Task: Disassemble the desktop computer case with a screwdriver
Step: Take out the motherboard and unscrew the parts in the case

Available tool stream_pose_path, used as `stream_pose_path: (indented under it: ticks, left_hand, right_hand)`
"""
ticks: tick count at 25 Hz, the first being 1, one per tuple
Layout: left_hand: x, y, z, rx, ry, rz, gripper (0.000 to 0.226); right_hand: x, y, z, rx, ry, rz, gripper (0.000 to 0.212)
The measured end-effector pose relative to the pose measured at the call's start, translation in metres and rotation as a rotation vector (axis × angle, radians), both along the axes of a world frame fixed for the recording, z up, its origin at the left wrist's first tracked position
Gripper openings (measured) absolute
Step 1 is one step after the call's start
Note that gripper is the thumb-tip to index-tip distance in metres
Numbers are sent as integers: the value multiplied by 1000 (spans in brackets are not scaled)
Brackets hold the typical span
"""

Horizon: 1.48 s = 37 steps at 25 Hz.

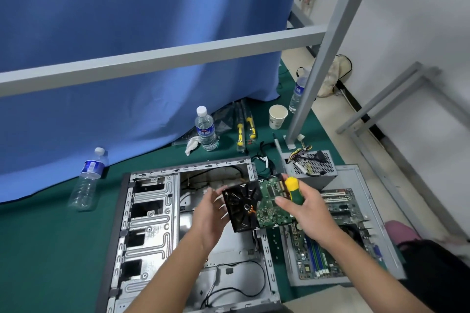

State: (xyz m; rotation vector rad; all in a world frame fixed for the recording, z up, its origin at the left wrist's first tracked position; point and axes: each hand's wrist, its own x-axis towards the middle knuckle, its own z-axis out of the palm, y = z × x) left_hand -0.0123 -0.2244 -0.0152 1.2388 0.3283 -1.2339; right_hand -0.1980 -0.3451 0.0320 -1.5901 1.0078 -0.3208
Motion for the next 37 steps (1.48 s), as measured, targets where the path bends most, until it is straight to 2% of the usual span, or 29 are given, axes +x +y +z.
stream_pose_path:
  ticks: [5, 7, 12, 15, 19, 22, 27, 37]
  left_hand:
    - [9, -8, -16, -59, 184, 132, 64]
    - [14, -6, -22, -77, 241, 177, 60]
    - [19, -8, -20, -74, 248, 208, 48]
    - [23, -8, -18, -100, 231, 179, 45]
    - [26, -3, -20, -192, 69, 86, 34]
    - [29, 6, -26, -280, 17, 37, 39]
    - [27, 6, -43, -190, -177, -42, 32]
    - [-3, -14, -36, -112, -126, 10, 34]
  right_hand:
    - [25, 12, 25, -355, 132, 192, 56]
    - [36, 20, 37, -508, 145, 304, 54]
    - [59, 33, 49, -861, 200, 500, 52]
    - [65, 35, 49, -835, 212, 461, 49]
    - [69, 31, 48, -717, 204, 311, 50]
    - [69, 25, 47, -610, 203, 243, 53]
    - [62, 19, 42, -512, 222, 209, 57]
    - [27, -4, 32, -448, 212, 206, 59]
